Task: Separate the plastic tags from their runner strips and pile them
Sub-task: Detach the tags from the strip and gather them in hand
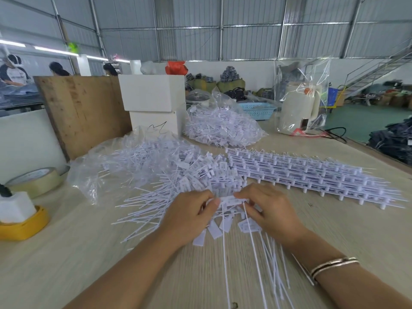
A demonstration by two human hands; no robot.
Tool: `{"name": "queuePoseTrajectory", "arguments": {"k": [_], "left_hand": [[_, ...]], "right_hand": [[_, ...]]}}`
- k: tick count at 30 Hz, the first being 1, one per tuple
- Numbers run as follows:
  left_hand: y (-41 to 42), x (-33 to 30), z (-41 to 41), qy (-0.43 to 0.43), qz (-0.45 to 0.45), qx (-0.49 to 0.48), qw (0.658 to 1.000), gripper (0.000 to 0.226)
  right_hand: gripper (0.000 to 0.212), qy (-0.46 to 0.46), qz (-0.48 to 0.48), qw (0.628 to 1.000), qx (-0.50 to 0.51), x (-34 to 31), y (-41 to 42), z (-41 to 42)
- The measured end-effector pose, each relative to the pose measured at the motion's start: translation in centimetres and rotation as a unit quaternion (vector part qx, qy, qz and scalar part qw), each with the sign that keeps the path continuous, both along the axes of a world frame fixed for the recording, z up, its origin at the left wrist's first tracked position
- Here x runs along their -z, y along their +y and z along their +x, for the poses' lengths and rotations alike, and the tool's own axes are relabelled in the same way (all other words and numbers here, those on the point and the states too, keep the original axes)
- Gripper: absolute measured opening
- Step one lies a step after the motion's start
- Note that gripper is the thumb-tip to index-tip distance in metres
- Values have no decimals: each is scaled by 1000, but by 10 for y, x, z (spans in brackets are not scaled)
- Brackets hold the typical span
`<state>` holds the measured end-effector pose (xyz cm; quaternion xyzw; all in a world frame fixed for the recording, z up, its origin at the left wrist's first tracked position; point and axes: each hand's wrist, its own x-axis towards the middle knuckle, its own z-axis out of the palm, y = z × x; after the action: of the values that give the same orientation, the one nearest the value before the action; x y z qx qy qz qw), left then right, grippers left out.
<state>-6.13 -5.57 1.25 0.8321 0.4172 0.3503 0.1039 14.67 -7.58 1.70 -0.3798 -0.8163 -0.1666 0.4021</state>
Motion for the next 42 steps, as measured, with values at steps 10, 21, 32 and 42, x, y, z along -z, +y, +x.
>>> {"name": "queuePoseTrajectory", "arguments": {"k": [10,21,32,42], "left_hand": [[-3,0,4,6,2,52,999,32],[-1,-1,6,39,18,77,996,27],[-4,-2,5,83,47,69,993,19],[-4,-7,9,9,14,97,995,31]], "right_hand": [[15,-48,20,999,-11,4,4,-2],[16,-32,-49,998,-31,4,4,1],[38,16,-190,980,-62,0,0,3],[30,68,-176,977,-102,-3,0,4]]}}
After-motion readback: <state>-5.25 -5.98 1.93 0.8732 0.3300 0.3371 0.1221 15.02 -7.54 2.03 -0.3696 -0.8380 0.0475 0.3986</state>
